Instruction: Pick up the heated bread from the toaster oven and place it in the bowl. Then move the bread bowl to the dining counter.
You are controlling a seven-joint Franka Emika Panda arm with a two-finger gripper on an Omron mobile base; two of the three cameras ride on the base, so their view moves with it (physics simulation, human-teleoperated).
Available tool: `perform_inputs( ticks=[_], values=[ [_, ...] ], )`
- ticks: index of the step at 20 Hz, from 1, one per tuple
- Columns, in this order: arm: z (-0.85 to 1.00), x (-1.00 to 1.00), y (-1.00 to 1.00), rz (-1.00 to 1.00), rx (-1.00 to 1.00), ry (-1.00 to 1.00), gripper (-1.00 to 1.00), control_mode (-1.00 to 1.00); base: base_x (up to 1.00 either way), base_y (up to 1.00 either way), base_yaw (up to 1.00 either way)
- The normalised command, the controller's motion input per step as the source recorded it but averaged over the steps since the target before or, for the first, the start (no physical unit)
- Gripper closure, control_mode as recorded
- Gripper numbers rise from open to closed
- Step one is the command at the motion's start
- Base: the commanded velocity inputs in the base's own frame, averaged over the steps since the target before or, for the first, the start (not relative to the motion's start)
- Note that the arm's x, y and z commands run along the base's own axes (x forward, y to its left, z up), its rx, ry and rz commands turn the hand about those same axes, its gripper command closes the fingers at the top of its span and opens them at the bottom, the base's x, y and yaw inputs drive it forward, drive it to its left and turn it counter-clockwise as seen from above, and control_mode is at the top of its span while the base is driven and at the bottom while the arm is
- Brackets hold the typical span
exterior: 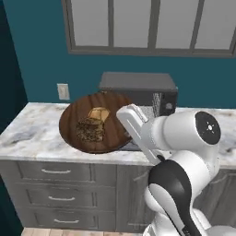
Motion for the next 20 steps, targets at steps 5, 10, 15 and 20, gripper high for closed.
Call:
perform_inputs(
  ticks=[5,10,15,20],
  values=[
    [0.0,0.0,0.0,0.0,0.0,0.0,1.0,1.0,-0.59,-0.17,0.96],
    [0.0,0.0,0.0,0.0,0.0,0.0,1.0,1.0,-0.08,0.0,1.0],
    [0.0,0.0,0.0,0.0,0.0,0.0,1.0,1.0,-0.03,0.0,1.0],
    [0.0,0.0,0.0,0.0,0.0,0.0,1.0,1.0,-0.04,0.0,1.0]
  ],
)
